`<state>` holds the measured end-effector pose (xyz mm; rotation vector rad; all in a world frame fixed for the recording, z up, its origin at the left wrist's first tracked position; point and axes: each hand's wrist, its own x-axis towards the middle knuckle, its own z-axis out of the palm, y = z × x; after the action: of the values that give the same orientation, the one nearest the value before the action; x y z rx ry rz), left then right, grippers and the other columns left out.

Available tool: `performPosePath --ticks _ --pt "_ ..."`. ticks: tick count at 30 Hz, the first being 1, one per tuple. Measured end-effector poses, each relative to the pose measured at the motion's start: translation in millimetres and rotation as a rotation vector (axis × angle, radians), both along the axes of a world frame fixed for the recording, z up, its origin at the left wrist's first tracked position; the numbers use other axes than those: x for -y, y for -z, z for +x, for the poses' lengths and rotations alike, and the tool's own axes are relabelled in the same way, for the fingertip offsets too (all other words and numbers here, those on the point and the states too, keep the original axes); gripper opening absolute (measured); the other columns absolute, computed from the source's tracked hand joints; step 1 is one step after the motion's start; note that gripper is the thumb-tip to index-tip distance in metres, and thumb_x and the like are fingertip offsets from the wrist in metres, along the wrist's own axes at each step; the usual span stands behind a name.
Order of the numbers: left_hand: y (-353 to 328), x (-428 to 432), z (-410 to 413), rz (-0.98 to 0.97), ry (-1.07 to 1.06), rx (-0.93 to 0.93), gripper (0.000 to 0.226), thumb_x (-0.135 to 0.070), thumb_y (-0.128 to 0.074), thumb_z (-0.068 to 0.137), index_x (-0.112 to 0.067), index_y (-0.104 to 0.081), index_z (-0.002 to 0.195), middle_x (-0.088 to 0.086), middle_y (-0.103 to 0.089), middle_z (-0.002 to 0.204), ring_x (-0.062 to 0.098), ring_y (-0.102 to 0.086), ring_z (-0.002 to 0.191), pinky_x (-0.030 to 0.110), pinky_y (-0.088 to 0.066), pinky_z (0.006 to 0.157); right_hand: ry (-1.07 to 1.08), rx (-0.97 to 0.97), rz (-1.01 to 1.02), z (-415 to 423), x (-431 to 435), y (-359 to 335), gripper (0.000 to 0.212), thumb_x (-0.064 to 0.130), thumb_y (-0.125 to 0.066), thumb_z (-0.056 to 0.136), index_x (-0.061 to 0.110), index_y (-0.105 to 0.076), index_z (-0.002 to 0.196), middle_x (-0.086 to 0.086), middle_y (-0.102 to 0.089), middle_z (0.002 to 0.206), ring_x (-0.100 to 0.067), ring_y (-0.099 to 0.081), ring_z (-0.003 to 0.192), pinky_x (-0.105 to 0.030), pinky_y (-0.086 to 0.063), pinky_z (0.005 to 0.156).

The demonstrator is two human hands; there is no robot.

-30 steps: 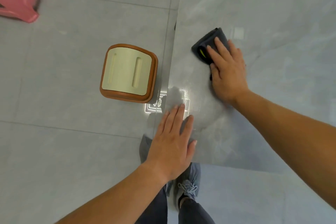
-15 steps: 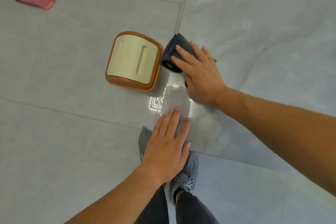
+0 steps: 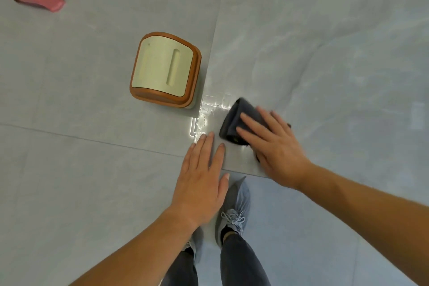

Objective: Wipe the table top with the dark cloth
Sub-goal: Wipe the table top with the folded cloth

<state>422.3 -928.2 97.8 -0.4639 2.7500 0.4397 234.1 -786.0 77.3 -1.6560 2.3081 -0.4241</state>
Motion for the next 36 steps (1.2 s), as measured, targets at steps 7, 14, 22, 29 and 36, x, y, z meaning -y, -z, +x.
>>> performPosePath --ticks 7,14,22,29,36 --pt "6 4 11 0.029 0.003 -0.035 0.065 -0.045 -0.027 0.101 -0.010 -0.021 0.156 0.015 -0.005 0.166 0.028 0.001 0.154 0.045 -0.012 0.123 0.354 0.032 0.016 3 -46 -9 0.048 0.018 -0.042 0.098 0.015 -0.050 0.145 -0.004 -0.034 0.159 -0.039 -0.023 0.149 -0.063 -0.024 0.115" --pt "12 15 26 0.194 -0.164 -0.081 0.076 -0.049 -0.028 0.099 -0.013 0.005 0.157 0.007 0.009 0.167 0.018 0.009 0.153 0.039 -0.011 0.124 0.230 0.046 -0.004 87 -22 0 0.054 0.018 -0.046 0.098 0.022 -0.042 0.151 -0.001 -0.027 0.164 -0.035 -0.012 0.153 -0.062 -0.019 0.118" --pt "17 10 23 0.300 -0.226 -0.138 0.078 -0.056 -0.023 0.099 -0.018 0.013 0.156 0.000 0.019 0.165 0.012 0.017 0.151 0.033 -0.003 0.123 0.285 0.017 0.028 4 98 -1 0.053 0.022 -0.044 0.101 0.030 -0.036 0.152 0.003 -0.024 0.164 -0.032 -0.010 0.153 -0.049 -0.001 0.123" --pt "11 10 16 0.726 -0.611 -0.279 0.074 -0.059 -0.033 0.097 -0.028 -0.005 0.158 -0.004 -0.016 0.165 -0.004 -0.012 0.148 0.025 -0.018 0.122 0.131 0.044 0.030 55 50 -8 0.055 0.018 -0.045 0.096 0.025 -0.043 0.150 0.000 -0.031 0.162 -0.034 -0.014 0.153 -0.058 -0.015 0.120" --pt "6 20 0 0.621 -0.558 -0.211 0.076 -0.063 -0.031 0.093 -0.024 -0.012 0.156 -0.007 -0.022 0.160 -0.016 -0.009 0.137 0.003 -0.005 0.106 0.080 0.005 0.090 72 -24 -7 0.055 0.016 -0.042 0.097 0.024 -0.040 0.152 0.002 -0.027 0.164 -0.031 -0.011 0.154 -0.055 -0.016 0.122"
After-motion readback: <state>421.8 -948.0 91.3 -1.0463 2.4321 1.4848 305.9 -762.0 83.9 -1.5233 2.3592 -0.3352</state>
